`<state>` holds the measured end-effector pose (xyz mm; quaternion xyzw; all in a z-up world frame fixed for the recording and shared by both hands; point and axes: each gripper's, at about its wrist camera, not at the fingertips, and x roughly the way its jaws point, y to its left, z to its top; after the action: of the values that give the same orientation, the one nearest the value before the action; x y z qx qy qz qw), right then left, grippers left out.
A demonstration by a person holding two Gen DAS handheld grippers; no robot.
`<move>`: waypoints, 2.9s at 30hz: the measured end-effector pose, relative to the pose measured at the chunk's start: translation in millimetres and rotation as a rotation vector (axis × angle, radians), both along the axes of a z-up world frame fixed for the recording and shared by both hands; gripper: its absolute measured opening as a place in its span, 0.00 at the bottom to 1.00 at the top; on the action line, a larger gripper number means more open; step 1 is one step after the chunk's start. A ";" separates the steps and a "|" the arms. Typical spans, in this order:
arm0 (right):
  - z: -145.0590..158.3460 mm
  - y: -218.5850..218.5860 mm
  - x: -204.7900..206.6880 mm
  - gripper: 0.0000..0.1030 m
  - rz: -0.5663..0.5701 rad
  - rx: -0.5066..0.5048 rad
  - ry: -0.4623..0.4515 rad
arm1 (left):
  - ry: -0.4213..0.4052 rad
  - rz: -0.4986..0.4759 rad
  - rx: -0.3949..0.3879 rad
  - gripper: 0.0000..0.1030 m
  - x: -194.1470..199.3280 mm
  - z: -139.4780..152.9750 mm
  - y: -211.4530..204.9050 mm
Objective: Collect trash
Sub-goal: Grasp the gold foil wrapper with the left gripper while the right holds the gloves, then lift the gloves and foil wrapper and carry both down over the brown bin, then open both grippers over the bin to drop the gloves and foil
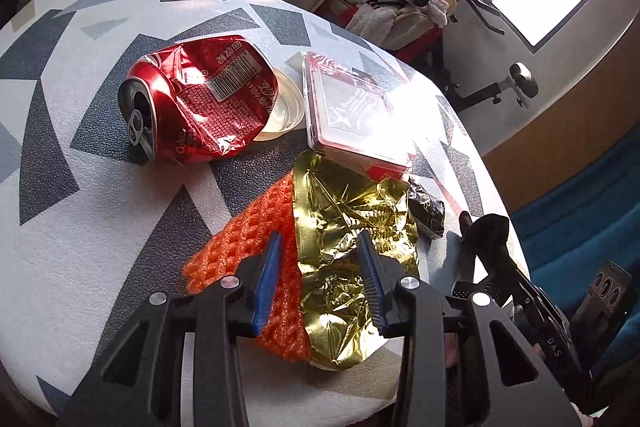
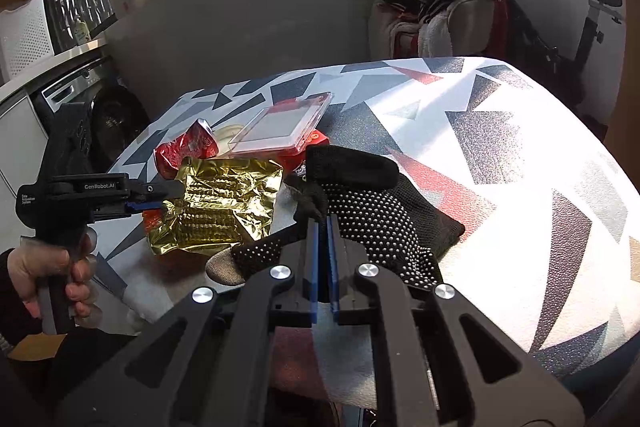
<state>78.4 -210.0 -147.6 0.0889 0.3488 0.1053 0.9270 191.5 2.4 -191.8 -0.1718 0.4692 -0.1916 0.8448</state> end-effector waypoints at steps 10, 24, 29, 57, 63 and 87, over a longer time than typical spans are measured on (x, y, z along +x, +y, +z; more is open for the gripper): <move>1.4 -5.1 -1.0 0.08 -0.013 0.004 -0.002 | -0.141 -0.072 0.081 0.06 -13.7 30.3 -14.7; 41.2 -15.8 -15.9 0.08 -0.022 0.015 -0.092 | -0.315 -0.227 0.031 0.02 -51.1 129.1 -35.7; 58.3 -14.3 -30.2 0.08 -0.015 0.017 -0.126 | -0.311 -0.243 0.027 0.02 -73.1 140.5 -31.2; 92.0 32.6 -105.9 0.08 0.177 -0.007 -0.194 | -0.091 -0.335 0.101 0.02 -201.7 42.3 -6.7; 80.1 45.1 -112.2 0.08 0.230 -0.013 -0.167 | -0.064 -0.327 0.150 0.04 -197.5 15.7 -8.3; -50.4 113.4 -112.8 0.08 0.403 -0.100 0.204 | -0.293 -0.005 0.214 0.91 -227.8 15.3 43.2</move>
<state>-34.3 -96.6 -198.0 -0.0182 0.4564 0.2615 0.8503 -36.3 45.6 -176.5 -0.0499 0.3590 -0.1655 0.9172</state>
